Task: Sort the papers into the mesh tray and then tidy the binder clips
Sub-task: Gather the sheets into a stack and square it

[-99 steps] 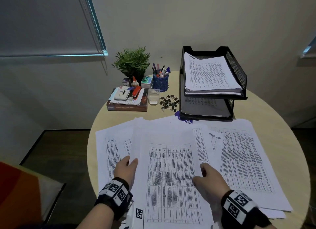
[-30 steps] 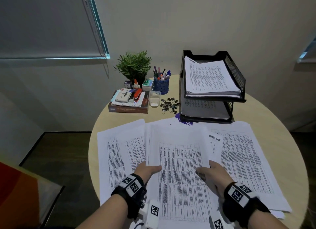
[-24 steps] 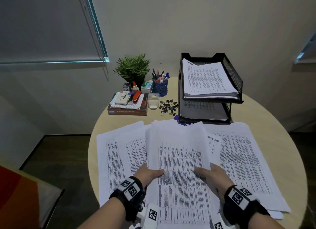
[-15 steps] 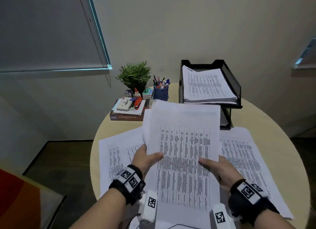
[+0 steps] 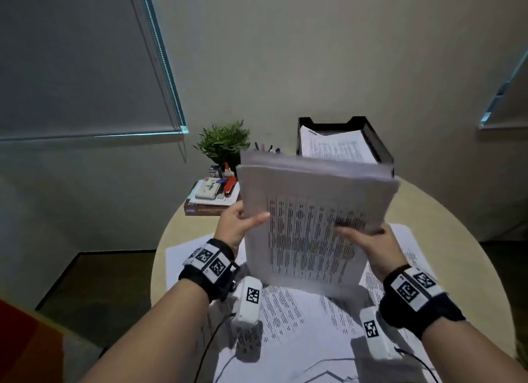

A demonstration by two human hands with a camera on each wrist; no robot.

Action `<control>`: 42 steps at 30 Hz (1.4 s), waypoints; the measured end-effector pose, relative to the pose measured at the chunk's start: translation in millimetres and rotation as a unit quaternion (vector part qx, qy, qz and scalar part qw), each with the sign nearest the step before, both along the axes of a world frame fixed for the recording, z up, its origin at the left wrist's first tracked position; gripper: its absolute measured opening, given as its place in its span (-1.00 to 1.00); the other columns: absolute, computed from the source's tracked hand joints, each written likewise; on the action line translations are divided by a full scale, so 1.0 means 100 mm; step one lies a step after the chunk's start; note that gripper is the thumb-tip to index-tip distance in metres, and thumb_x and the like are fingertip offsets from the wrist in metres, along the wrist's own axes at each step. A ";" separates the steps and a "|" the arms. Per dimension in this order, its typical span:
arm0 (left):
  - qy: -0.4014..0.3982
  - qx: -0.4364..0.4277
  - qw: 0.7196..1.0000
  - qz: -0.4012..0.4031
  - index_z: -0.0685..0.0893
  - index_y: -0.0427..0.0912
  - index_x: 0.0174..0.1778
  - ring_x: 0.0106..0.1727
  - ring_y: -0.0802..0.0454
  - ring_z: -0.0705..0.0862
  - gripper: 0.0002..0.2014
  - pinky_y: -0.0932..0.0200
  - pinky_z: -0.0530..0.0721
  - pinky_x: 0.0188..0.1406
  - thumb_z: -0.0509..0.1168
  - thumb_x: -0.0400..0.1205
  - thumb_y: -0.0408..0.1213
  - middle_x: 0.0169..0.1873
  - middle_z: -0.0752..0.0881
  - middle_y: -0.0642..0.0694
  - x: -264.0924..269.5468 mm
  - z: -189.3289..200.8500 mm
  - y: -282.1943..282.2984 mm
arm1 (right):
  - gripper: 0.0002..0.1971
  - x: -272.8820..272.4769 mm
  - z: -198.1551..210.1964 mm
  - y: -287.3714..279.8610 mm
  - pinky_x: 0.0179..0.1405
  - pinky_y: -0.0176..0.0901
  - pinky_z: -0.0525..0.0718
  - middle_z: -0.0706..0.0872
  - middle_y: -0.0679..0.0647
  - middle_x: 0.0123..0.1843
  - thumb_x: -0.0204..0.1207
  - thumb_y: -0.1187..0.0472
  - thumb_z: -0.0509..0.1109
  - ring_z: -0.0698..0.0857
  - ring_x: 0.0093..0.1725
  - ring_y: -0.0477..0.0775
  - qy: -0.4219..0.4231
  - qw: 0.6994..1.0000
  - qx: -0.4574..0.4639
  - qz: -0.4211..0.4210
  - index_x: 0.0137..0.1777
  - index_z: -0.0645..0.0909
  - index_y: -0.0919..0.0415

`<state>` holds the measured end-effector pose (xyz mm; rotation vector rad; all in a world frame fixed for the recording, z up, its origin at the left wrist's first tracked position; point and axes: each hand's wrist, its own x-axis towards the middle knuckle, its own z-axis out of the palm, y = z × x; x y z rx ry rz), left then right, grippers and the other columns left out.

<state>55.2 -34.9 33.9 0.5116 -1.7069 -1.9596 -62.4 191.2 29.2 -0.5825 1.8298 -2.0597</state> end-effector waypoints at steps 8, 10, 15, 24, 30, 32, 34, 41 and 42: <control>0.010 0.056 0.998 0.031 0.78 -0.18 -0.17 -0.17 0.01 0.79 -0.76 0.14 0.66 -0.09 0.44 0.38 -0.59 -0.27 0.84 -0.04 -0.13 0.01 0.14 | -0.67 0.01 0.04 -0.13 0.17 -0.04 0.65 0.85 -0.06 -0.07 0.22 0.23 0.64 0.78 0.06 -0.02 -0.021 0.999 -0.029 -0.034 0.00 0.73 0.05; 0.046 0.050 0.997 0.035 0.77 -0.16 -0.19 -0.25 0.12 0.79 -0.73 0.25 0.69 -0.20 0.35 0.45 -0.64 -0.34 0.83 0.02 -0.17 0.17 0.15 | -0.68 -0.02 0.17 -0.14 0.16 -0.12 0.68 0.85 -0.06 -0.07 0.24 0.23 0.64 0.78 0.06 -0.06 0.006 0.998 -0.044 -0.042 0.02 0.74 0.07; 0.041 0.027 0.999 0.025 0.79 -0.09 -0.21 -0.13 0.03 0.78 -0.82 0.11 0.69 -0.01 0.57 0.33 -0.35 -0.26 0.84 0.02 -0.16 0.22 0.16 | -0.79 -0.06 0.18 -0.09 0.02 -0.27 0.68 0.84 -0.09 -0.13 0.35 0.35 0.56 0.79 -0.05 -0.16 0.043 0.998 -0.029 -0.032 -0.07 0.74 0.05; -0.031 0.007 0.999 0.019 0.75 -0.10 -0.11 -0.01 0.02 0.78 -0.72 0.08 0.69 0.11 0.56 0.32 -0.44 -0.16 0.83 -0.05 -0.24 0.15 0.27 | -0.67 -0.03 0.05 -0.11 -0.01 -0.25 0.69 0.85 -0.12 -0.15 0.30 0.35 0.60 0.79 -0.04 -0.11 0.002 0.996 -0.037 -0.079 0.07 0.74 0.18; -0.074 0.002 0.997 0.006 0.65 -0.29 0.19 0.11 -0.01 0.71 -0.37 0.00 0.57 0.31 0.63 0.21 -0.24 0.03 0.76 -0.08 -0.18 -0.03 0.31 | -0.12 -0.06 -0.21 -0.11 0.27 -0.01 0.63 0.78 0.02 0.11 -0.04 -0.14 0.73 0.74 0.13 0.00 -0.062 0.995 0.029 -0.077 0.30 0.58 0.20; -0.098 0.023 0.995 0.013 0.64 -0.36 0.20 0.14 -0.09 0.71 -0.24 -0.16 0.54 0.37 0.67 0.10 -0.14 0.06 0.76 -0.14 -0.18 -0.13 0.33 | -0.27 -0.05 -0.29 -0.12 0.29 0.02 0.62 0.79 0.02 0.05 0.05 -0.01 0.72 0.74 0.08 -0.01 -0.077 0.993 0.047 -0.072 0.24 0.62 0.23; -0.101 0.033 0.994 0.034 0.69 -0.33 0.10 0.12 -0.12 0.73 -0.47 -0.14 0.58 0.33 0.64 0.21 -0.36 -0.02 0.78 -0.12 -0.19 -0.11 0.34 | -0.64 -0.04 -0.22 -0.12 0.18 -0.08 0.68 0.83 -0.08 -0.11 0.26 0.28 0.64 0.77 -0.04 -0.11 -0.053 0.995 0.043 -0.071 0.07 0.71 0.15; -0.166 0.026 0.986 0.022 0.71 -0.37 0.03 0.06 -0.12 0.73 -0.59 0.00 0.67 0.15 0.60 0.27 -0.45 -0.07 0.77 -0.17 -0.14 -0.28 0.37 | -0.64 0.00 -0.34 -0.07 0.07 -0.14 0.63 0.79 -0.03 -0.13 0.31 0.31 0.61 0.74 -0.07 -0.03 -0.069 0.992 0.081 -0.072 0.10 0.66 0.26; -0.182 0.028 0.983 0.024 0.70 -0.42 0.05 0.05 -0.12 0.72 -0.58 0.08 0.69 0.05 0.59 0.29 -0.45 -0.04 0.76 -0.23 -0.14 -0.37 0.39 | -0.65 0.03 -0.41 -0.07 0.03 -0.16 0.62 0.77 -0.02 -0.14 0.33 0.31 0.59 0.72 -0.09 -0.04 -0.083 0.990 0.093 -0.072 0.11 0.65 0.29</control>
